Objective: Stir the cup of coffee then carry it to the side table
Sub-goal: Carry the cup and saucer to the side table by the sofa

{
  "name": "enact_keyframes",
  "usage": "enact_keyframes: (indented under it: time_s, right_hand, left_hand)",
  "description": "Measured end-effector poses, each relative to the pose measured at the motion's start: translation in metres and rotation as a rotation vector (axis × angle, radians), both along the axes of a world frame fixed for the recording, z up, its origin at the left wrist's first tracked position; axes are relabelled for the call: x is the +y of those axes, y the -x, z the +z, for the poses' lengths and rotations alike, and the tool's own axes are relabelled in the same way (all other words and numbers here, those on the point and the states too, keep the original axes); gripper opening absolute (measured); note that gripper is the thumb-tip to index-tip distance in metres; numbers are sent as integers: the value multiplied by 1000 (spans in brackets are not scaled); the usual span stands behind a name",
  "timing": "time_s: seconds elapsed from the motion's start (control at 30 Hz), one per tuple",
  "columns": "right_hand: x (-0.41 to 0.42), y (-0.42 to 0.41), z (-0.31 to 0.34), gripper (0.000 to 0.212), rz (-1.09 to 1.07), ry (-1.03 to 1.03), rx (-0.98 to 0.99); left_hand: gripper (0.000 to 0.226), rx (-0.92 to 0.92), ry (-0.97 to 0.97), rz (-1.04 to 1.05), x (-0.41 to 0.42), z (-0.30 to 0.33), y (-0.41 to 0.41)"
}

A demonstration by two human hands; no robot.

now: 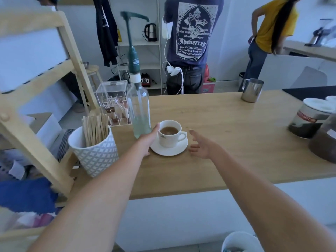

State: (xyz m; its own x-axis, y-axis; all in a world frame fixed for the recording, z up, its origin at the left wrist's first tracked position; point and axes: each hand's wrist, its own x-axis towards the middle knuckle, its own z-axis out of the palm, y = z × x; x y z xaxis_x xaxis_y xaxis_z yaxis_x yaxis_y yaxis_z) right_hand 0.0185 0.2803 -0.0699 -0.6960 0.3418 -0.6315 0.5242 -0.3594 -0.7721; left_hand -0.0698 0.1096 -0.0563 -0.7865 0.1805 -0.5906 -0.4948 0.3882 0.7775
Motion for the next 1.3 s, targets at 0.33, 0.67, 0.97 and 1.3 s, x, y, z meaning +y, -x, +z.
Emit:
enact_keyframes:
  time_s: [0.33, 0.67, 0.97, 1.3]
  right_hand:
    - [-6, 23, -4, 52, 5, 6, -84]
    - [-4, 21, -3, 35, -101, 20, -77]
    - [11, -7, 8, 27, -244, 171, 61]
    - [55, -93, 19, 40, -396, 140, 87]
  left_hand:
    - [87, -61, -41, 23, 4, -10, 23]
    - [83, -81, -69, 61, 7, -17, 28]
    - [56, -36, -137, -84, 35, -11, 13]
    - [95, -49, -191, -260, 111, -8, -34]
